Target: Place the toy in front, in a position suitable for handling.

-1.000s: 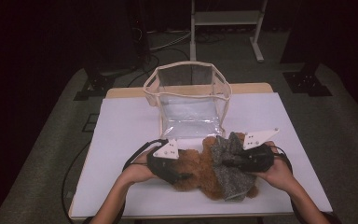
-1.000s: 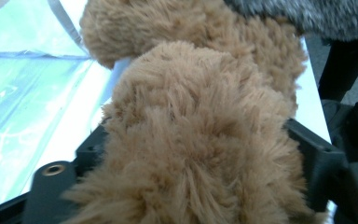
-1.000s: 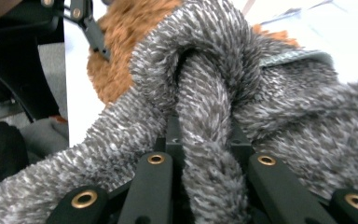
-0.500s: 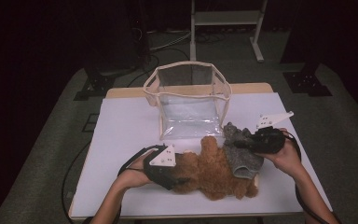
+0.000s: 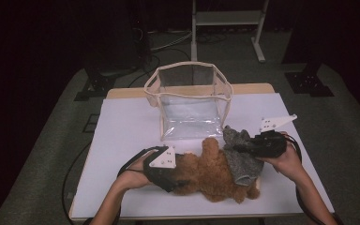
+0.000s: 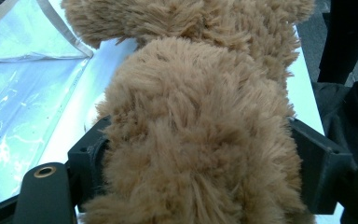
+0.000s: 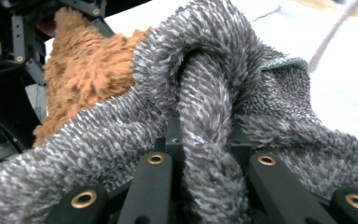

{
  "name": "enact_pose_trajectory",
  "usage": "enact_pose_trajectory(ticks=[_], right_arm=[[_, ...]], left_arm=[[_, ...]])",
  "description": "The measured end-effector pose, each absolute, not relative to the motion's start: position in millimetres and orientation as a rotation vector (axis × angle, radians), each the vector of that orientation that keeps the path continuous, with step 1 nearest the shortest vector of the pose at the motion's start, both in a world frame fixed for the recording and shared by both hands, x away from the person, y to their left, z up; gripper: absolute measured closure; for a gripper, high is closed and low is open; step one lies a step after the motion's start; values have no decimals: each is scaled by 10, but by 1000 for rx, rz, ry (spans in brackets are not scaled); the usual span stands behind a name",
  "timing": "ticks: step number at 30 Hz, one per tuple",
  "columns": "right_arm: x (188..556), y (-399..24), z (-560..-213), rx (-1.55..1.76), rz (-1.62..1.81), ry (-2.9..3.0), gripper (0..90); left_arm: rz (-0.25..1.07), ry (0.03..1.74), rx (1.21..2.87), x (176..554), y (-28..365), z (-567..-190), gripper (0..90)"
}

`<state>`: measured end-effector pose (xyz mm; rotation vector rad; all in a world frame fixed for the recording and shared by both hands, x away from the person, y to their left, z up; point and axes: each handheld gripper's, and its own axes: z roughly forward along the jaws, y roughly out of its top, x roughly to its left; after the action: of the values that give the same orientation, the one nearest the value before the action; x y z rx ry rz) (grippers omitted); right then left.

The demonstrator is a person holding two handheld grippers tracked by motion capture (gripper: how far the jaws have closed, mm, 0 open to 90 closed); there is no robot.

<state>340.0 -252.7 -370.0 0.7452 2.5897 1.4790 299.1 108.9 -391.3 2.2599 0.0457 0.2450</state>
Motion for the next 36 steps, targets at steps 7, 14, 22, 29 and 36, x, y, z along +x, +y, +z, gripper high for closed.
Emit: enact_pose_trajectory(ticks=[7,14,22,29,36], right_arm=[[3476,-2624,-3771,824,1426,2576,760],[3364,-2597,-3664,752,1460,2596,761],[3160,-2158,-3609,538,1404,2697,757],[3229,-2258,-3707,604,1407,2695,760],[3287,-2378,-3656,649,1379,2665,760]], left_arm=[[234,56,2253,3005,1095,-3918,210],[236,81,2249,3021,1091,-3917,212],[206,134,2217,3074,1106,-3947,115],[145,209,2178,3159,1160,-3986,69],[236,208,2152,3101,1022,-3999,261]])
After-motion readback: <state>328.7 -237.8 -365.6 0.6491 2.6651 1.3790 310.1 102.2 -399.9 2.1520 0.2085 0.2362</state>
